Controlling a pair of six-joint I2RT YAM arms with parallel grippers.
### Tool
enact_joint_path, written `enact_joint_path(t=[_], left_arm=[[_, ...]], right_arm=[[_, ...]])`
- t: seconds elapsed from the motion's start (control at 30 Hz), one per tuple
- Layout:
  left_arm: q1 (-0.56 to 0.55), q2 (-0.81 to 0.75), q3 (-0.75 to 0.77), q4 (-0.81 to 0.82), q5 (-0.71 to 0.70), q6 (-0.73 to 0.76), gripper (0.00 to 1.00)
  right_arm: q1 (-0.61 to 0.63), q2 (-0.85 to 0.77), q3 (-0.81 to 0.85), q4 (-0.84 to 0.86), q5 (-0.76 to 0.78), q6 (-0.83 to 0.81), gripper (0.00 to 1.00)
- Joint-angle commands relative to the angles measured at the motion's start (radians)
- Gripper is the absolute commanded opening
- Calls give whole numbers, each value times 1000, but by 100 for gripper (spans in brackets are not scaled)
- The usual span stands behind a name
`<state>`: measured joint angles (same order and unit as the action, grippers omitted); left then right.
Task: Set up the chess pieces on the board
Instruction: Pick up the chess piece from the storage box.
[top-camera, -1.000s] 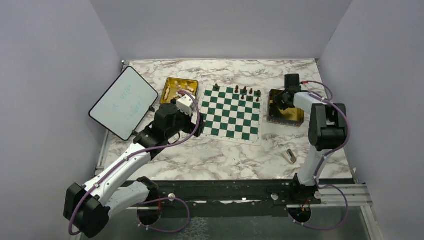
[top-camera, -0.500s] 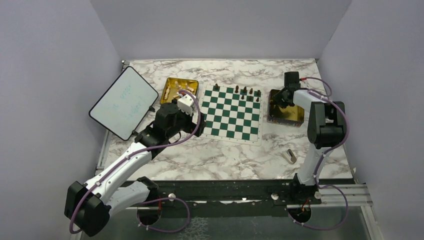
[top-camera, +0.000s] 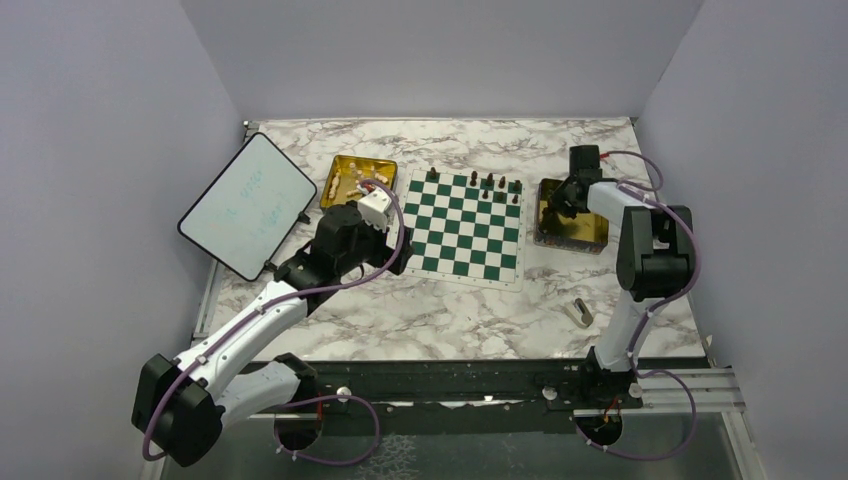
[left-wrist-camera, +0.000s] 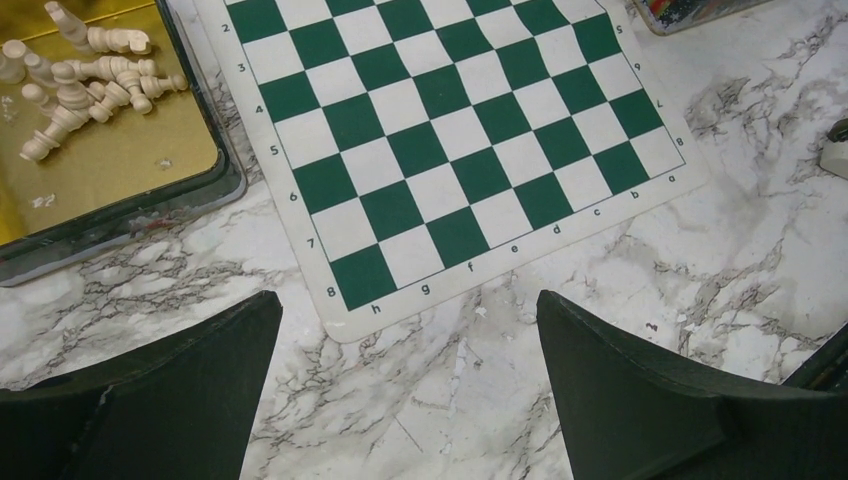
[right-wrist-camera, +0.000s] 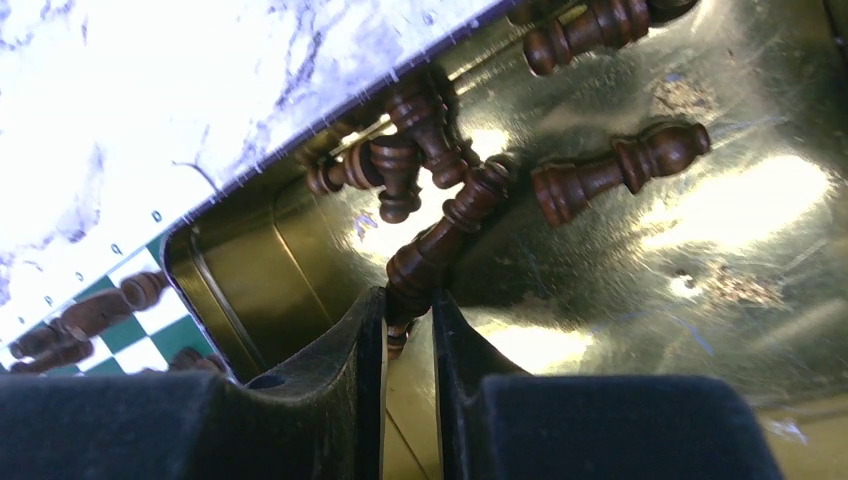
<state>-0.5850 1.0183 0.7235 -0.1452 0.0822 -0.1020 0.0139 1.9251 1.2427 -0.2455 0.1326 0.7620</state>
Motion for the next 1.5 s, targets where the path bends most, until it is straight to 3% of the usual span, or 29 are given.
enact_joint_path(t=[0.0,0.37,0.67,0.9,1.2,1.47], left_arm=[[-6,3,28,-12,2,-16,99],[-7,24,21,9,40,-25,99],[-6,67,47,-7,29,-109,98],[3,178,133,-70,112,-191,91],[70,290,261,-50,243,-321,82],[118,433,483,0,353,-418,73]], right_arm=[[-1,-68,-53,-12,5,-95,18],[0,-196,-106,-12,34,-203,17],[21,-334,-178,85,20,-295,16],[113,-412,-215,194,-105,-515,15],[251,-501,-308,370,-281,-623,13],[372,-603,-475,630,-472,-707,13]])
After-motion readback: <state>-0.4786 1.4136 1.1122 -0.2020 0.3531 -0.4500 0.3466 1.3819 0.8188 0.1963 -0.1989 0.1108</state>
